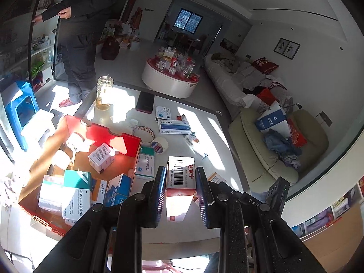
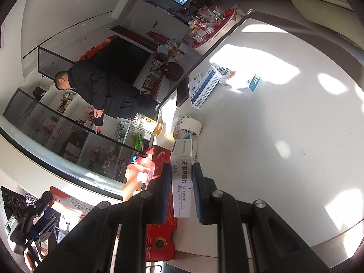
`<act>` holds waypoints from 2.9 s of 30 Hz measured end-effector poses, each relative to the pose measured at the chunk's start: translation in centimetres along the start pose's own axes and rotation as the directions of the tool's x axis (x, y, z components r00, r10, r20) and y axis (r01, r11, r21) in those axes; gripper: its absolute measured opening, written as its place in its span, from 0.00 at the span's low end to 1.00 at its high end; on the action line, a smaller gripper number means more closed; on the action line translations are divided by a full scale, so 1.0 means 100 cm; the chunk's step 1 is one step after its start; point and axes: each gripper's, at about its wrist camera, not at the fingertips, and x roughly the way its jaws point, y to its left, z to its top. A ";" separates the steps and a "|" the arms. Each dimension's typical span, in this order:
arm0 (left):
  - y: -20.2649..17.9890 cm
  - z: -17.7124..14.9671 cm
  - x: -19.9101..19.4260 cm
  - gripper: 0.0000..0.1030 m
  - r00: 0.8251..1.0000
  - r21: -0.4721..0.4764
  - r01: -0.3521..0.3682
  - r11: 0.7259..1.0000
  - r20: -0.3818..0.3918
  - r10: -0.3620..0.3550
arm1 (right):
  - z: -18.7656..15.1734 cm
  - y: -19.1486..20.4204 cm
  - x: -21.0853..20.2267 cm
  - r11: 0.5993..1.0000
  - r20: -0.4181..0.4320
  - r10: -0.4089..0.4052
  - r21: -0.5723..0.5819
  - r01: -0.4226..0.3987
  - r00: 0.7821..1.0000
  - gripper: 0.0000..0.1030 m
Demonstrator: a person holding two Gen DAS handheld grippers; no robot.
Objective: Organize objects
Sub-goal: 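Carry the Daktarin box with the left gripper over the cardboard box while the right carries the tablet box, then open the left gripper to drop the Daktarin box while the right drops the tablet box into the box, then grasp the white Cefixime capsule box with the right gripper while the left moves to the table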
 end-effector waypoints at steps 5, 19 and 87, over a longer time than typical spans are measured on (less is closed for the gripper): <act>0.015 -0.005 -0.012 0.26 1.000 -0.030 -0.004 1.000 0.018 0.004 | 0.000 0.023 0.002 0.999 -0.005 0.021 -0.043 -0.021 1.000 0.18; 0.026 0.016 -0.082 0.26 0.973 -0.046 -0.062 0.997 0.219 0.070 | -0.005 0.040 -0.008 0.994 -0.005 0.024 -0.107 -0.024 1.000 0.18; -0.045 -0.060 0.289 0.81 0.950 0.162 -0.185 0.969 -0.224 0.218 | 0.069 -0.081 0.050 0.763 0.127 -0.567 -0.290 0.578 0.814 0.90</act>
